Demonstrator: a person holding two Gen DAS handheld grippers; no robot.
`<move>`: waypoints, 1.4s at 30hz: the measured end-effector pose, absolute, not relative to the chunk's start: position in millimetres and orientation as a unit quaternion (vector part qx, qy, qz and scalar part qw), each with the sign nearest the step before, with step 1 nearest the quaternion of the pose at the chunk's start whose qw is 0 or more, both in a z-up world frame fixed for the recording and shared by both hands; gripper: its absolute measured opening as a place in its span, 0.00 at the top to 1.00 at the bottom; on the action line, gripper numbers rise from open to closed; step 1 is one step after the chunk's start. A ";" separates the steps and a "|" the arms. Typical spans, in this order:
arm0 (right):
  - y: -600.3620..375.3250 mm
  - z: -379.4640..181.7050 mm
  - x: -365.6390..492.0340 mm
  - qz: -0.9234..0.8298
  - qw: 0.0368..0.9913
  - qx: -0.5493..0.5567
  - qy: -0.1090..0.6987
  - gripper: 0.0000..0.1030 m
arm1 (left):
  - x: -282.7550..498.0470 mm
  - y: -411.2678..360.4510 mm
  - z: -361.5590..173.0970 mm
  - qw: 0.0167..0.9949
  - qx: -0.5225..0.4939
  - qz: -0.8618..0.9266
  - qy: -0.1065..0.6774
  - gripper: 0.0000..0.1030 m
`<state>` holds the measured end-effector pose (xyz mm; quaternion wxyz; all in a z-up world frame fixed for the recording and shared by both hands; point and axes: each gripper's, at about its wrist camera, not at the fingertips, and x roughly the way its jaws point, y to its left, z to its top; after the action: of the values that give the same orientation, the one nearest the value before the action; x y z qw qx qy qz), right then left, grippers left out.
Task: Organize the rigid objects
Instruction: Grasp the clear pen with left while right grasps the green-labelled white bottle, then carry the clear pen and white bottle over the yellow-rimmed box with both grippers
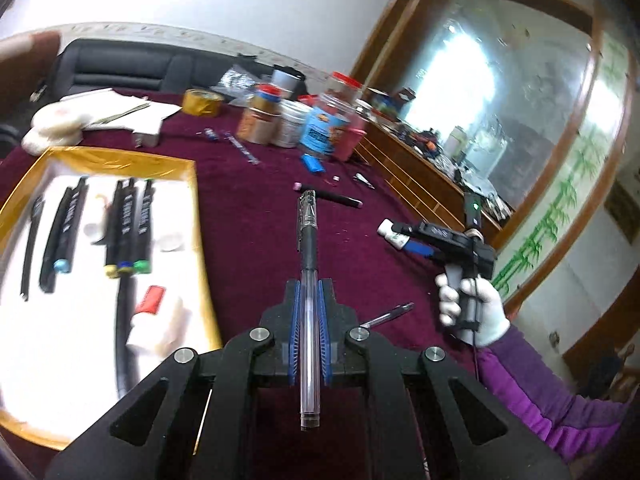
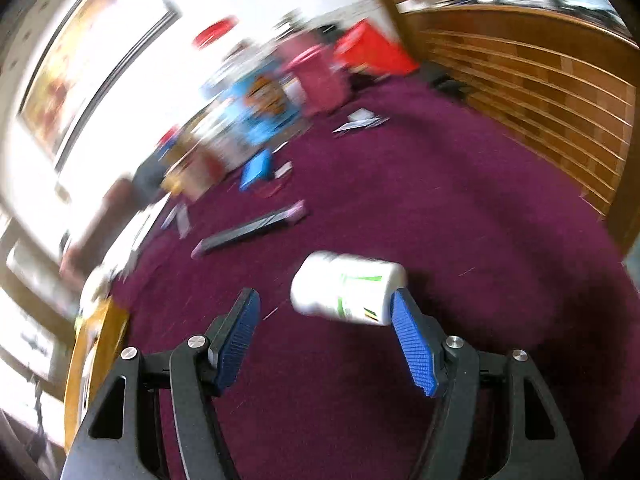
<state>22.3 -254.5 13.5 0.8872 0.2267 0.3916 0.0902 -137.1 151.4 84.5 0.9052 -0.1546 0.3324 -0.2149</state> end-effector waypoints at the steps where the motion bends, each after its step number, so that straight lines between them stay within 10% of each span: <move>1: -241.1 12.3 20.3 0.134 0.872 0.226 0.412 0.38 | -136.7 157.4 82.7 0.905 -0.160 -0.213 0.331 0.94; 16: -223.1 20.0 55.9 0.006 0.862 0.186 0.472 0.42 | -141.3 202.2 74.1 0.907 -0.207 -0.188 0.316 0.94; 20: -226.1 8.9 67.7 -0.014 0.849 0.194 0.491 0.68 | -141.8 210.1 75.5 0.914 -0.199 -0.167 0.313 0.94; 42: -54.7 74.0 -19.1 0.264 0.826 0.163 0.471 0.68 | -129.4 302.9 17.4 0.875 -0.215 -0.015 0.434 0.93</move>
<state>-19.1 -54.7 74.0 0.8258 0.1629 0.4709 0.2640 -129.4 302.9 17.4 0.8751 -0.2147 0.4335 -0.0149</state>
